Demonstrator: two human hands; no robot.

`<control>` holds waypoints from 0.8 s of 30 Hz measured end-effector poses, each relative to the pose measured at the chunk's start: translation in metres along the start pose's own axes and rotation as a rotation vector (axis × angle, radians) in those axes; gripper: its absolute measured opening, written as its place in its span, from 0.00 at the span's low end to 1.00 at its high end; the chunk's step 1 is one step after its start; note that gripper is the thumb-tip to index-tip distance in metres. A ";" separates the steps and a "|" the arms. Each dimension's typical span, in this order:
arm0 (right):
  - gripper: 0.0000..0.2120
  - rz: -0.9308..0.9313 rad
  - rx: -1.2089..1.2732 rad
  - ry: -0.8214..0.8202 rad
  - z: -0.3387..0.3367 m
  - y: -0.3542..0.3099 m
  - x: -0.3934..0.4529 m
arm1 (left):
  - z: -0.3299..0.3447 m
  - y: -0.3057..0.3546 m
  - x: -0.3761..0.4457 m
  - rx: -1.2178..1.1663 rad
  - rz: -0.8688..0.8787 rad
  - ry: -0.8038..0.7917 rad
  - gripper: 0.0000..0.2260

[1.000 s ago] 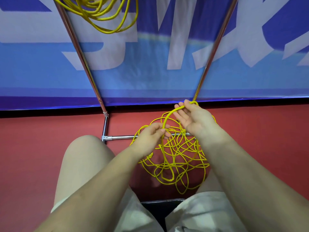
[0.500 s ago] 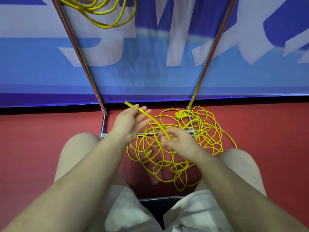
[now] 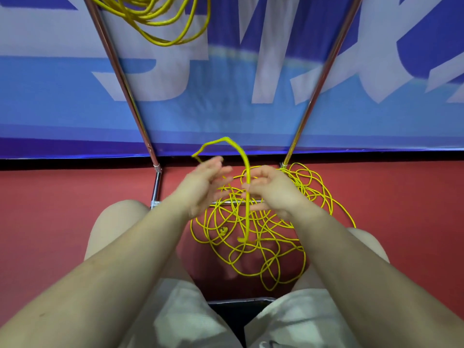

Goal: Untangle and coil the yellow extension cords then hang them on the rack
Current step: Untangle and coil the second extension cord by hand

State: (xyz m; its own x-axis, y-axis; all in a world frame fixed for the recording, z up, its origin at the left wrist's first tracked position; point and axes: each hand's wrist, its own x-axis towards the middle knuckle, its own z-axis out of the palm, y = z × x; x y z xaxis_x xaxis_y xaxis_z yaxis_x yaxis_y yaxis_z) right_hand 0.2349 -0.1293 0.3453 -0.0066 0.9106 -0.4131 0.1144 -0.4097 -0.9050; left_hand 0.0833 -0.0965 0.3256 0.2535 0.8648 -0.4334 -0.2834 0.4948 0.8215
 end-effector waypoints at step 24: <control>0.08 -0.120 -0.298 -0.040 -0.001 0.052 0.006 | -0.005 0.005 0.003 -0.152 0.102 0.204 0.06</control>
State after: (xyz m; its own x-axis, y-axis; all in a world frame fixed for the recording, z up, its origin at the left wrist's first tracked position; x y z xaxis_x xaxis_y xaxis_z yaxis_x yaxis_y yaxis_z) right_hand 0.2414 -0.1454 0.2959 -0.0757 0.9464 -0.3141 0.3966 -0.2605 -0.8803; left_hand 0.0780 -0.0912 0.3264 0.0293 0.9023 -0.4301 -0.4374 0.3985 0.8062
